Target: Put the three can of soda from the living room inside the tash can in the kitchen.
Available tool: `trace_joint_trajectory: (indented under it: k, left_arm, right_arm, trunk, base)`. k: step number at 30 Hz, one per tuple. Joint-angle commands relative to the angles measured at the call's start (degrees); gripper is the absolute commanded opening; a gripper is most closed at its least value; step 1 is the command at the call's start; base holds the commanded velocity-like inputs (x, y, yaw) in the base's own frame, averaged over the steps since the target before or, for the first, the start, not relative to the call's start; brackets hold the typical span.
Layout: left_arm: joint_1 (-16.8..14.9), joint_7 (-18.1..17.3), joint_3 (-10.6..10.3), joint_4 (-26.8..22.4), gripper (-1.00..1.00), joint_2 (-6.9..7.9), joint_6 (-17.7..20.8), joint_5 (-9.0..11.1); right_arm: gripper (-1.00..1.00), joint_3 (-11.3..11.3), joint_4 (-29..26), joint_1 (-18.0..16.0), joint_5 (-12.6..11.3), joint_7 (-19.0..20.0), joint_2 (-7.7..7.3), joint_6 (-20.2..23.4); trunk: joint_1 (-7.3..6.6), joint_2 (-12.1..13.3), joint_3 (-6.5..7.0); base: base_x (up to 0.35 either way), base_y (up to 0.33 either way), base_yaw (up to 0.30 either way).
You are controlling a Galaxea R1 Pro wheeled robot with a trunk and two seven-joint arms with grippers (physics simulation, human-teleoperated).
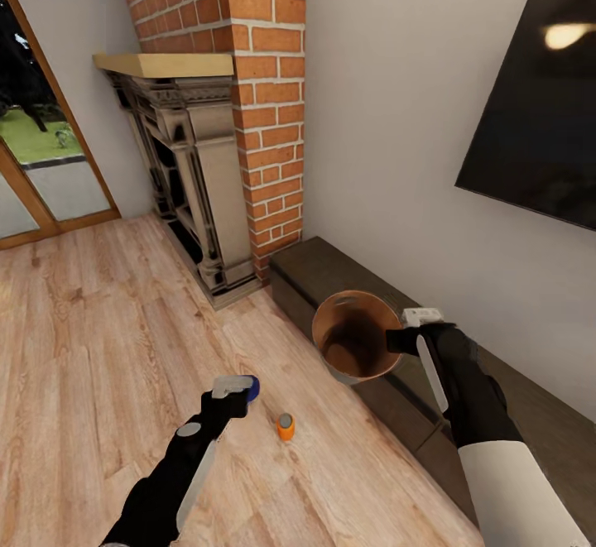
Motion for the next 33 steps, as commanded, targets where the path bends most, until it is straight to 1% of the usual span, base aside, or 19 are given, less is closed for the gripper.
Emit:
trace_joint_trajectory:
  k: [1, 3, 5, 6, 8, 9, 12, 13, 16, 17, 19, 20, 22, 24, 27, 28, 29, 31, 33]
  left_arm:
    - [0.01, -0.78, 0.12, -0.98, -1.0, 0.37, 0.63, 0.04]
    - [0.01, -2.64, 0.67, -4.98, -1.0, 1.72, 5.21, 0.38]
    - [0.01, -3.63, 1.0, -7.03, -1.0, 2.22, 8.1, 1.12]
    - [0.01, -4.97, 1.3, -8.95, -1.0, 2.7, 10.73, 2.36]
    - [0.01, -6.7, 1.53, -10.58, -1.0, 3.31, 12.91, 4.0]
    - [-0.01, -9.49, 1.74, -12.39, -1.0, 4.47, 15.35, 6.67]
    - [0.0, -12.19, 1.85, -13.74, -1.0, 5.83, 16.79, 9.24]
    - [0.01, -14.02, 1.9, -14.42, -1.0, 6.77, 17.35, 10.88]
    - [0.01, -16.81, 1.93, -15.02, -1.0, 8.08, 17.99, 13.21]
    - [0.01, -18.77, 1.95, -15.27, -1.0, 8.87, 18.56, 14.73]
    - [0.01, -20.69, 1.95, -15.43, -1.0, 9.62, 19.46, 16.21]
    - [0.01, -22.51, 1.98, -15.53, -1.0, 10.25, 20.46, 17.55]
    - [0.01, -24.27, 2.04, -15.6, -1.0, 10.76, 21.18, 18.66]
    - [0.01, -27.98, 2.2, -15.67, -1.0, 11.47, 21.95, 19.96]
    - [0.0, -32.53, 2.27, -15.69, -1.0, 12.1, 22.29, 20.52]
    - [0.0, -36.33, 2.29, -15.7, -1.0, 12.41, 22.43, 20.67]
    - [0.01, -38.79, 2.3, -15.71, -1.0, 12.64, 22.49, 20.73]
    - [0.01, -41.64, 2.31, -15.71, -1.0, 12.95, 22.57, 20.78]
    - [0.01, -43.59, 2.32, -15.71, -1.0, 13.51, 22.62, 20.86]
  right_arm:
    - [-1.0, 0.57, -0.25, -0.03, -1.51, 0.22, 0.03, -0.02]
    - [-1.0, 1.9, 0.64, -0.03, -1.47, 0.22, 0.06, -0.05]
    - [-1.0, 2.23, 1.07, -0.03, -1.46, 0.22, 0.07, -0.07]
    - [-1.0, 2.44, 1.39, -0.03, -1.45, 0.22, 0.08, -0.09]
    - [-1.0, 2.58, 1.6, -0.03, -1.45, 0.22, 0.1, -0.09]
    - [-1.0, 2.7, 1.78, -0.03, -1.44, 0.22, 0.14, -0.1]
    - [-1.0, 2.76, 1.9, -0.03, -1.44, 0.22, 0.2, -0.11]
    - [-1.0, 2.78, 1.96, -0.03, -1.44, 0.22, 0.22, -0.11]
    - [-1.0, 2.8, 2.0, 0.0, -1.44, 0.22, 0.24, -0.11]
    - [-1.0, 2.81, 2.02, 0.02, -1.44, 0.22, 0.25, -0.11]
    - [-1.0, 2.81, 2.03, 0.04, -1.44, 0.22, 0.32, -0.11]
    - [-1.0, 2.81, 2.04, 0.04, -1.44, 0.22, 0.36, -0.11]
    - [-1.0, 2.82, 2.08, 0.1, -1.44, 0.22, 0.39, -0.11]
    - [-1.0, 2.82, 2.11, 0.27, -1.44, 0.22, 0.42, -0.11]
    - [-1.0, 2.82, 2.15, 0.37, -1.44, 0.22, 0.46, -0.11]
    - [-1.0, 2.82, 2.56, 0.43, -1.44, 0.22, 0.49, -0.11]
    - [-1.0, 2.82, 3.08, 0.46, -1.44, 0.19, 0.51, -0.11]
    - [-1.0, 2.82, 3.97, 0.48, -1.44, 0.16, 0.52, -0.15]
    - [-1.0, 2.82, 5.01, 0.49, -1.44, 0.15, 0.49, -0.18]
  trunk:
    - [0.0, 0.0, 0.01]
    - [0.0, 0.0, 0.01]
    - [0.0, 0.0, 0.01]
    - [0.0, 0.0, 0.01]
    - [0.0, 0.0, 0.01]
    - [0.0, 0.0, 0.01]
    - [0.0, 0.0, 0.01]
    - [0.0, 0.0, 0.01]
    - [0.0, 0.0, 0.01]
    - [0.0, 0.0, 0.01]
    - [0.0, 0.0, 0.01]
    - [0.0, 0.0, 0.01]
    - [0.0, 0.0, 0.01]
    - [0.0, 0.0, 0.01]
    - [0.0, 0.0, 0.01]
    - [0.0, 0.0, 0.01]
    - [0.0, 0.0, 0.01]
    - [0.0, 0.0, 0.01]
    - [0.0, 0.0, 0.01]
  base:
    - [0.0, 0.0, 0.0]
    - [0.0, 0.0, 0.0]
    - [0.0, 0.0, 0.0]
    - [0.0, 0.0, 0.0]
    - [0.0, 0.0, 0.0]
    - [0.0, 0.0, 0.0]
    - [0.0, 0.0, 0.0]
    - [0.0, 0.0, 0.0]
    - [0.0, 0.0, 0.0]
    - [0.0, 0.0, 0.0]
    - [0.0, 0.0, 0.0]
    - [0.0, 0.0, 0.0]
    - [0.0, 0.0, 0.0]
    - [0.0, 0.0, 0.0]
    - [0.0, 0.0, 0.0]
    - [0.0, 0.0, 0.0]
    - [0.0, 0.0, 0.0]
    - [0.0, 0.0, 0.0]
    - [0.0, 0.0, 0.0]
